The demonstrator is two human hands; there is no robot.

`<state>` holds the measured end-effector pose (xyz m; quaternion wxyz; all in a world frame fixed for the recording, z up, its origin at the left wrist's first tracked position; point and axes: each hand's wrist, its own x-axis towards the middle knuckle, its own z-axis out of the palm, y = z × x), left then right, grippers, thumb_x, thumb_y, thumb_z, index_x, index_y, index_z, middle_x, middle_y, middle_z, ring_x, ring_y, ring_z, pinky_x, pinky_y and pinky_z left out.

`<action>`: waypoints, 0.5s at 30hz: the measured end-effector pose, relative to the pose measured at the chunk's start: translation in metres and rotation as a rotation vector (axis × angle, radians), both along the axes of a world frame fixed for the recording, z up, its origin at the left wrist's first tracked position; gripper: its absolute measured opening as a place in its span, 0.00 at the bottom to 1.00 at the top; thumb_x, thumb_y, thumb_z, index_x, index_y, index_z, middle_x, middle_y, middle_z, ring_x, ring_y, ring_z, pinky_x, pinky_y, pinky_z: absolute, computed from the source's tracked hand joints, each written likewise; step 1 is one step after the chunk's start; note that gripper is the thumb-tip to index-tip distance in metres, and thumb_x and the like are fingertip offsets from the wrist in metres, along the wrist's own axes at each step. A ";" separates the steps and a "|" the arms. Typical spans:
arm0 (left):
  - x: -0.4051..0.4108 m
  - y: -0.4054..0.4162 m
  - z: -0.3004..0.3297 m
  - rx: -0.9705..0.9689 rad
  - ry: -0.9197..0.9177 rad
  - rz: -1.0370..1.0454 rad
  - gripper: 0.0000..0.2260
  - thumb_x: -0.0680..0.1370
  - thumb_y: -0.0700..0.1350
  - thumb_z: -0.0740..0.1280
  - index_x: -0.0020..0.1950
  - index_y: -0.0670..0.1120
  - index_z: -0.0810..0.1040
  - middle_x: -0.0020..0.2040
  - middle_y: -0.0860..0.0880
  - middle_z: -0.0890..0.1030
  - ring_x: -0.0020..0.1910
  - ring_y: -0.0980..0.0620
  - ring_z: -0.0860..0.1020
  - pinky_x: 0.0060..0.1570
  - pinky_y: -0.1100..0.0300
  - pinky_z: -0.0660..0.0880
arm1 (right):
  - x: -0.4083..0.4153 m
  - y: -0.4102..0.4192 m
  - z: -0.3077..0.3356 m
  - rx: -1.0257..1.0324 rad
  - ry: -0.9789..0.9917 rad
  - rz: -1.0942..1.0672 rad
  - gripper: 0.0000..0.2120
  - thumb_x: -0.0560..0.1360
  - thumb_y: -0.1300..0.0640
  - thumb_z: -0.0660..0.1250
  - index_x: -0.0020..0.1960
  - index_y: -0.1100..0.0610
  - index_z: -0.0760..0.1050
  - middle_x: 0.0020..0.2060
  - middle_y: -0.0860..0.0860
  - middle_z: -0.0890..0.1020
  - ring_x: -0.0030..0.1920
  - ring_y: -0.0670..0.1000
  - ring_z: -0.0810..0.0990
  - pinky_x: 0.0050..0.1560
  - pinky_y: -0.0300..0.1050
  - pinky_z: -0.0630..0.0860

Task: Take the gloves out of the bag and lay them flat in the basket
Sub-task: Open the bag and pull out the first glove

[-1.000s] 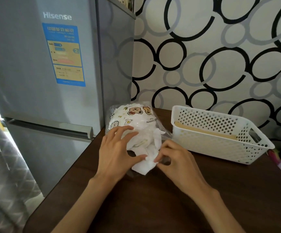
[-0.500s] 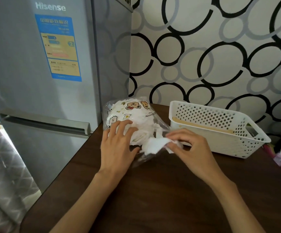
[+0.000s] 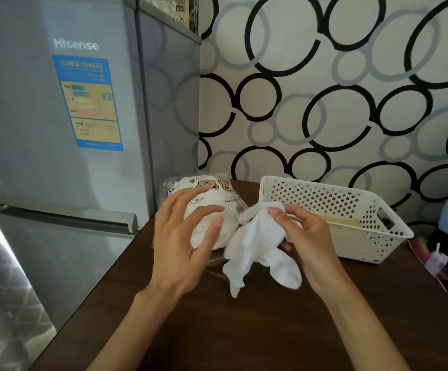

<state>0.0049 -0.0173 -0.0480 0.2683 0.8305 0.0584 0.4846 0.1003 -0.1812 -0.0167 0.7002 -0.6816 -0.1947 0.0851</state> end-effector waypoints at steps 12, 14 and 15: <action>0.092 -0.015 0.081 -0.856 0.411 -0.502 0.07 0.75 0.45 0.71 0.51 0.45 0.83 0.41 0.50 0.85 0.37 0.56 0.82 0.37 0.65 0.79 | 0.076 -0.011 0.053 -0.290 -0.138 -0.029 0.25 0.72 0.40 0.66 0.65 0.48 0.68 0.56 0.44 0.77 0.51 0.43 0.77 0.44 0.38 0.72; 0.110 -0.018 0.076 -1.009 0.319 -0.448 0.08 0.76 0.45 0.70 0.53 0.44 0.82 0.44 0.47 0.85 0.41 0.53 0.82 0.41 0.60 0.79 | 0.092 -0.021 0.043 -0.505 -0.235 -0.027 0.29 0.70 0.35 0.63 0.66 0.47 0.66 0.56 0.43 0.75 0.51 0.41 0.74 0.47 0.38 0.71; 0.117 -0.019 0.074 -1.051 0.291 -0.419 0.09 0.76 0.46 0.70 0.53 0.44 0.82 0.46 0.46 0.85 0.44 0.51 0.82 0.44 0.58 0.79 | 0.099 -0.024 0.036 -0.639 -0.281 0.029 0.29 0.69 0.35 0.64 0.66 0.47 0.66 0.57 0.43 0.75 0.53 0.42 0.74 0.51 0.40 0.72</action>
